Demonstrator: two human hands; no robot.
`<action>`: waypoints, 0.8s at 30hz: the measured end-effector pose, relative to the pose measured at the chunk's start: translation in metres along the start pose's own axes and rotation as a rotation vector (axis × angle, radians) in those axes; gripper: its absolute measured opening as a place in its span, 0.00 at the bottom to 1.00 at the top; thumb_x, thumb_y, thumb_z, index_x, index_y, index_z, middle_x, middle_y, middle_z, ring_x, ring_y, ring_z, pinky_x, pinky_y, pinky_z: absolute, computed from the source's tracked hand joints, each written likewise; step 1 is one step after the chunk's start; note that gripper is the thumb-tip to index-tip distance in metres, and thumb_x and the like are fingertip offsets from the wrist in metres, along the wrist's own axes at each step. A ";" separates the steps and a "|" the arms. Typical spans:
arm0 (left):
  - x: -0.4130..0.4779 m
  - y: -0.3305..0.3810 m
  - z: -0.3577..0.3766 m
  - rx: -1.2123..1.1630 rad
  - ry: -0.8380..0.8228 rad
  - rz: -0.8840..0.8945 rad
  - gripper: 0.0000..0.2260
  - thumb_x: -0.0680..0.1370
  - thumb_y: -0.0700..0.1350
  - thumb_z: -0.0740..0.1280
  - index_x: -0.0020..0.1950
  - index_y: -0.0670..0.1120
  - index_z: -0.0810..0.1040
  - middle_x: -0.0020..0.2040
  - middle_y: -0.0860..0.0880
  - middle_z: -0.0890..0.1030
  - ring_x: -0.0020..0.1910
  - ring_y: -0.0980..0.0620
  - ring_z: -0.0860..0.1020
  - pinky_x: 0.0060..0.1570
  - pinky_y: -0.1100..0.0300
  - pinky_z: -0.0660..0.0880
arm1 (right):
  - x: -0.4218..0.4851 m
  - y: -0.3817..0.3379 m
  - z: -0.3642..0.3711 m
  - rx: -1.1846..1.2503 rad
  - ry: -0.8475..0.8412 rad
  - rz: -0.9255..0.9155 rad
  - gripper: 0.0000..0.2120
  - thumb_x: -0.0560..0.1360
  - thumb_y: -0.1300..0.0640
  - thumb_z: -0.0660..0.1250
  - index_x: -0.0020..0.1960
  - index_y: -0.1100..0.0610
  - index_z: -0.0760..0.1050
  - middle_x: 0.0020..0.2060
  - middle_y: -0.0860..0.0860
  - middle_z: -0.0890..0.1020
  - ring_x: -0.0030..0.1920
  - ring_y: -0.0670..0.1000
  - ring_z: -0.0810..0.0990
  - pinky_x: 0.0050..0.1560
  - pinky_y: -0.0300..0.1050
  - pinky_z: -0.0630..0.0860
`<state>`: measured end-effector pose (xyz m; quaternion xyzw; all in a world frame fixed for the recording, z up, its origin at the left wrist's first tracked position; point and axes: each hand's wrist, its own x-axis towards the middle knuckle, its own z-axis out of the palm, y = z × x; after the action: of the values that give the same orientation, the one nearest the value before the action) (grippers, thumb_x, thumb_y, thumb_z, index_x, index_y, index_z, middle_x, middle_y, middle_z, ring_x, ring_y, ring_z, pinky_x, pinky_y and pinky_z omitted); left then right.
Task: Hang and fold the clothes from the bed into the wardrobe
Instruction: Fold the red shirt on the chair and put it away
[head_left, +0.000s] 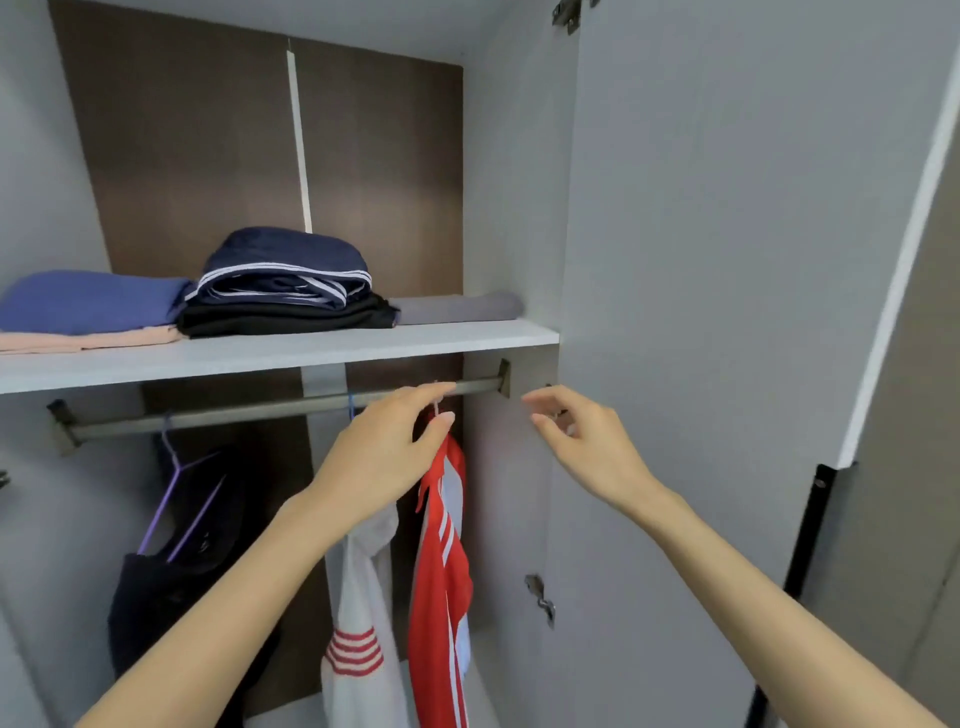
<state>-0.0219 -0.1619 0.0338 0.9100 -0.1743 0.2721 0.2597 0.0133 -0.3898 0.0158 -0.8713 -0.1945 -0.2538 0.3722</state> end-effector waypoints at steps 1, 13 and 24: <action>-0.014 0.005 0.003 -0.009 -0.017 -0.002 0.19 0.81 0.53 0.59 0.72 0.56 0.69 0.68 0.56 0.74 0.67 0.56 0.70 0.64 0.60 0.66 | -0.019 -0.002 -0.003 -0.004 -0.007 0.023 0.10 0.79 0.54 0.63 0.58 0.45 0.77 0.45 0.32 0.78 0.44 0.41 0.77 0.48 0.38 0.72; -0.184 0.125 0.061 -0.203 -0.352 0.114 0.17 0.81 0.51 0.60 0.70 0.54 0.71 0.64 0.54 0.77 0.63 0.53 0.75 0.64 0.53 0.70 | -0.290 -0.018 -0.086 -0.044 0.029 0.397 0.10 0.80 0.53 0.62 0.60 0.44 0.75 0.50 0.37 0.80 0.48 0.44 0.80 0.52 0.43 0.77; -0.289 0.307 0.162 -0.398 -0.687 0.346 0.17 0.82 0.51 0.59 0.71 0.54 0.69 0.64 0.57 0.76 0.64 0.56 0.72 0.61 0.59 0.69 | -0.542 0.009 -0.219 -0.255 0.184 0.793 0.11 0.80 0.54 0.61 0.61 0.48 0.75 0.52 0.43 0.81 0.44 0.41 0.79 0.49 0.46 0.77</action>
<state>-0.3253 -0.4498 -0.1355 0.8372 -0.4498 -0.0459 0.3078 -0.4781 -0.6400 -0.1771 -0.8914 0.2229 -0.1899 0.3459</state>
